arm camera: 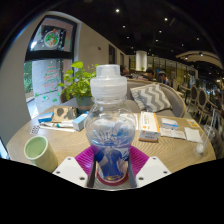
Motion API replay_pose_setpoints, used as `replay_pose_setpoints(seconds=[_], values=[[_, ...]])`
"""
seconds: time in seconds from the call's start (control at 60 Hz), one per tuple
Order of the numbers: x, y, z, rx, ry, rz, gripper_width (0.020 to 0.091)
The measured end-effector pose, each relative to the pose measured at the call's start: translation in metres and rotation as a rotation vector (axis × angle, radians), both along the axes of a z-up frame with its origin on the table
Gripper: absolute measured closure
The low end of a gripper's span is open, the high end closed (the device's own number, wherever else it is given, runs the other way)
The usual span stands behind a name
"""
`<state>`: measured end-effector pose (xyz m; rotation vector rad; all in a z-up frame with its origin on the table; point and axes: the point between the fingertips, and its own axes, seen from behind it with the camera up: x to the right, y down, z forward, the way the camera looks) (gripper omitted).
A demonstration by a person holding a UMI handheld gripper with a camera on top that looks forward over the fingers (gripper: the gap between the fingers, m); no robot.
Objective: Pour water
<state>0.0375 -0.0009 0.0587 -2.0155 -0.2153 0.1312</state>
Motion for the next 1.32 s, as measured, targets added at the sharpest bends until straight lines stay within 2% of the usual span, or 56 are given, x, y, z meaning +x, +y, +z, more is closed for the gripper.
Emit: replay_pose_setpoints(seconds=[0.067, 0.1, 0.15, 0.167, 0.2, 0.267, 0.4, 0.483, 0.717, 1.033, 1.317], values=[[0.001, -0.003, -0.005, -0.037, 0.0, -0.004, 0.0554], [0.003, -0.006, -0.008, -0.067, -0.009, -0.003, 0.0457], [0.008, -0.01, -0.007, -0.084, -0.016, -0.007, 0.0255], [0.007, -0.012, -0.005, -0.082, -0.018, -0.012, 0.0236], [0.011, -0.016, 0.0, -0.083, -0.025, -0.025, 0.0272], [0.02, -0.027, 0.013, -0.099, -0.041, -0.055, 0.024], [0.024, -0.067, 0.044, -0.134, -0.082, -0.089, 0.0248], [0.022, -0.099, 0.081, -0.116, -0.128, -0.106, 0.0247], [-0.009, -0.206, 0.149, -0.151, -0.107, -0.175, 0.0247], [-0.021, -0.275, 0.165, -0.16, -0.085, -0.226, 0.0251], [-0.018, -0.278, 0.187, -0.101, -0.074, -0.253, 0.0251]])
